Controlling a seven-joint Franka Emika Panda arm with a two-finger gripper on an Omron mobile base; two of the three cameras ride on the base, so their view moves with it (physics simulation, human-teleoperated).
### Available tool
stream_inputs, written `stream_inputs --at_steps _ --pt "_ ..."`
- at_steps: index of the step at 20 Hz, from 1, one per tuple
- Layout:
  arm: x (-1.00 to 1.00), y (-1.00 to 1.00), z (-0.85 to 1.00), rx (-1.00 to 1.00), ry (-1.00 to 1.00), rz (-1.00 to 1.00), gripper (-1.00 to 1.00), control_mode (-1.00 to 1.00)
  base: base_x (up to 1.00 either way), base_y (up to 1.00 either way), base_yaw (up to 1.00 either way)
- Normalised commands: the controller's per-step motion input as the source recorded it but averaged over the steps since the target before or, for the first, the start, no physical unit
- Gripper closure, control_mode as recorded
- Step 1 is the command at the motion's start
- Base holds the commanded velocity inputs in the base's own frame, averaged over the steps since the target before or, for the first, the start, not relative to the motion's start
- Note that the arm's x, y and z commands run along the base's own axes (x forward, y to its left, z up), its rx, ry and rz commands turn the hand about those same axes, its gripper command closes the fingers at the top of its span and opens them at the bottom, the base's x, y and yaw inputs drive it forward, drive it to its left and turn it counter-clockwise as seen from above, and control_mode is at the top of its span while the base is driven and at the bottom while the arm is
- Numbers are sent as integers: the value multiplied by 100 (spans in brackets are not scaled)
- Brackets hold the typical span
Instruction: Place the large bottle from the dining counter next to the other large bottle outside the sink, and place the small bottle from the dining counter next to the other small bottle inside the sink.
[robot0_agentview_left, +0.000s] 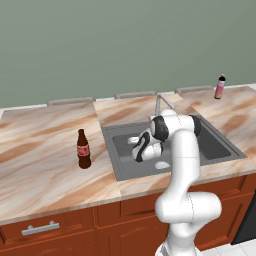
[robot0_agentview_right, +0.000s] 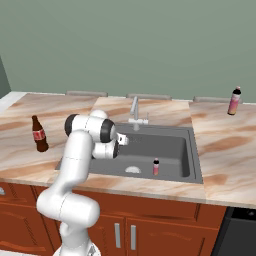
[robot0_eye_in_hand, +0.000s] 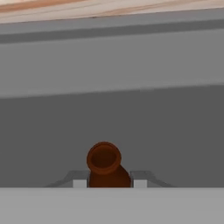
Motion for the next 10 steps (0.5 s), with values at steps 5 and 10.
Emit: stream_inputs --at_steps 5,10 --pt "26 0 -26 -2 0 -2 100 -100 0 0 0" --pt "27 0 -32 -1 0 -2 100 -100 0 0 0"
